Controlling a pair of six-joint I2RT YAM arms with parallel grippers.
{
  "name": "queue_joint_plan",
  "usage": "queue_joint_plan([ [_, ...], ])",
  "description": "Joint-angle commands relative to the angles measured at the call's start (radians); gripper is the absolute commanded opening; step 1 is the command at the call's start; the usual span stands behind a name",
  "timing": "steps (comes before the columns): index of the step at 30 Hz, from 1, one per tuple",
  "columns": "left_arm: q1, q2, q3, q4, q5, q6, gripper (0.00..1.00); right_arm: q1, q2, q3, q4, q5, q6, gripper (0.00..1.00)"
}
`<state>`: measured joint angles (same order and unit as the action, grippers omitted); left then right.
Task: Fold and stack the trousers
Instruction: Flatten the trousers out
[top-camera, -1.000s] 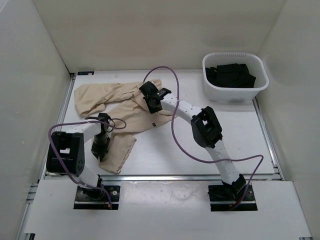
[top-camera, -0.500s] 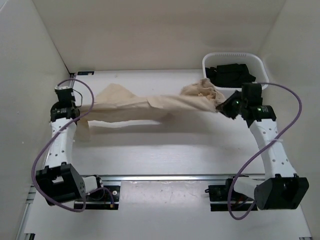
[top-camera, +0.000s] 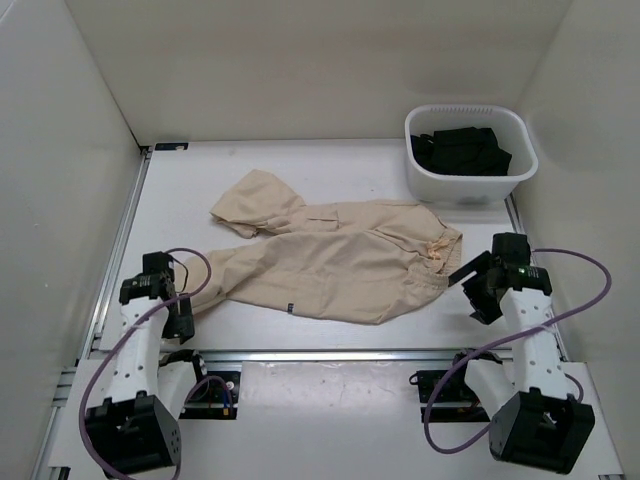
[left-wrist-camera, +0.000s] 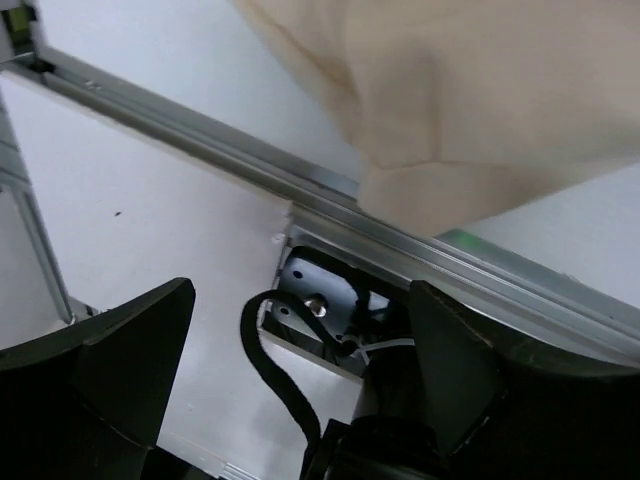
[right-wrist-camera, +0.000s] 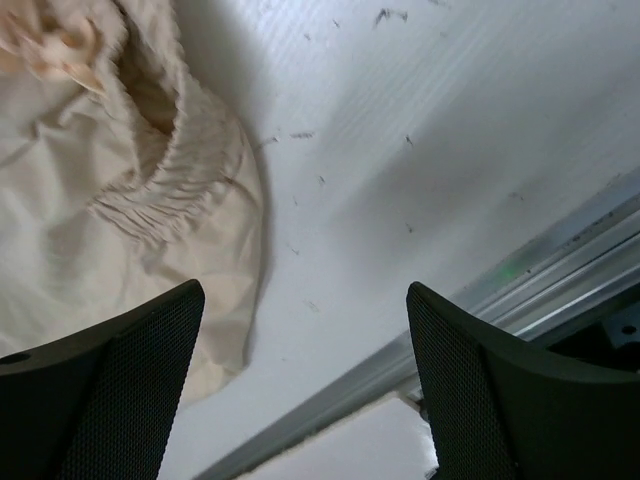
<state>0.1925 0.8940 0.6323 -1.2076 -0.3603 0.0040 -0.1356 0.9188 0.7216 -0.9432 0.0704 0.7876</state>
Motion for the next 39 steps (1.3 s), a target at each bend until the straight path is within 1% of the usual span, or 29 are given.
queue_joint_plan([
  [1, 0.018, -0.035, -0.009, 0.032, -0.083, -0.004, 1.0, -0.009, -0.031, 0.004, 0.066, 0.077, 0.064, 0.87],
  [2, 0.018, -0.02, -0.009, 0.098, -0.107, -0.004, 1.0, -0.009, -0.031, 0.015, 0.098, 0.028, 0.064, 0.87],
  [3, 0.031, -0.009, -0.009, 0.127, -0.152, -0.004, 1.0, -0.009, -0.02, 0.024, 0.169, -0.01, 0.053, 0.87],
  [5, 0.059, 0.014, 0.02, 0.181, -0.184, -0.004, 1.0, 0.002, 0.041, 0.042, 0.224, -0.091, 0.03, 0.87],
  [6, 0.097, 0.026, 0.039, 0.204, -0.184, -0.004, 1.0, 0.033, 0.069, 0.058, 0.234, -0.122, 0.003, 0.87],
  [8, 0.131, 0.04, 0.136, 0.23, -0.146, -0.004, 1.0, 0.095, 0.158, 0.145, 0.178, -0.06, -0.019, 0.85],
  [9, 0.151, 0.051, 0.173, 0.241, -0.111, -0.004, 1.0, 0.184, 0.182, 0.176, 0.153, 0.0, -0.042, 0.85],
  [10, 0.192, 0.069, 0.225, 0.241, -0.024, -0.004, 0.99, 0.229, 0.233, 0.205, 0.129, 0.069, -0.042, 0.85],
  [11, 0.214, 0.086, 0.236, 0.25, 0.024, -0.004, 0.99, 0.272, 0.259, 0.249, 0.094, 0.188, -0.051, 0.85],
  [12, 0.237, 0.142, 0.236, 0.267, 0.056, -0.004, 0.98, 0.331, 0.284, 0.265, 0.08, 0.231, -0.039, 0.83],
  [13, 0.29, 0.176, 0.236, 0.284, 0.104, -0.004, 0.98, 0.349, 0.329, 0.275, 0.069, 0.259, -0.03, 0.82],
  [15, 0.358, 0.248, 0.212, 0.333, 0.158, -0.004, 0.96, 0.373, 0.37, 0.276, 0.093, 0.272, -0.002, 0.77],
  [16, 0.439, 0.319, 0.211, 0.342, 0.237, -0.004, 0.94, 0.373, 0.37, 0.276, 0.112, 0.281, -0.002, 0.76],
  [17, 0.471, 0.348, 0.211, 0.352, 0.26, -0.004, 0.94, 0.386, 0.385, 0.263, 0.147, 0.281, 0.012, 0.76],
  [20, 0.539, 0.436, 0.192, 0.384, 0.308, -0.004, 0.94, 0.41, 0.426, 0.263, 0.165, 0.293, 0.032, 0.75],
  [22, 0.548, 0.46, 0.172, 0.396, 0.32, -0.004, 0.97, 0.422, 0.462, 0.272, 0.188, 0.293, 0.032, 0.79],
  [23, 0.548, 0.486, 0.161, 0.426, 0.32, -0.004, 0.97, 0.422, 0.474, 0.272, 0.188, 0.293, 0.032, 0.8],
  [26, 0.548, 0.537, 0.141, 0.45, 0.322, -0.004, 0.98, 0.432, 0.521, 0.272, 0.23, 0.281, 0.021, 0.85],
  [28, 0.548, 0.615, 0.141, 0.462, 0.333, -0.004, 0.98, 0.444, 0.56, 0.283, 0.239, 0.238, 0.001, 0.85],
  [30, 0.548, 0.643, 0.141, 0.462, 0.342, -0.004, 0.92, 0.459, 0.591, 0.318, 0.215, 0.229, 0.001, 0.86],
  [31, 0.548, 0.652, 0.132, 0.462, 0.354, -0.004, 0.83, 0.478, 0.591, 0.318, 0.198, 0.229, 0.012, 0.86],
  [32, 0.548, 0.661, 0.132, 0.462, 0.365, -0.004, 0.76, 0.488, 0.601, 0.318, 0.187, 0.229, 0.012, 0.87],
  [34, 0.548, 0.661, 0.132, 0.471, 0.376, -0.004, 0.59, 0.504, 0.624, 0.308, 0.187, 0.22, 0.038, 0.87],
  [35, 0.548, 0.661, 0.132, 0.471, 0.376, -0.004, 0.36, 0.504, 0.652, 0.308, 0.187, 0.207, 0.038, 0.87],
  [36, 0.548, 0.661, 0.132, 0.471, 0.376, -0.004, 0.23, 0.504, 0.669, 0.299, 0.187, 0.207, 0.047, 0.86],
  [37, 0.548, 0.661, 0.132, 0.471, 0.376, -0.004, 0.14, 0.504, 0.696, 0.299, 0.187, 0.207, 0.056, 0.77],
  [39, 0.548, 0.649, 0.144, 0.471, 0.376, -0.004, 0.14, 0.473, 0.722, 0.289, 0.236, 0.194, 0.056, 0.67],
])
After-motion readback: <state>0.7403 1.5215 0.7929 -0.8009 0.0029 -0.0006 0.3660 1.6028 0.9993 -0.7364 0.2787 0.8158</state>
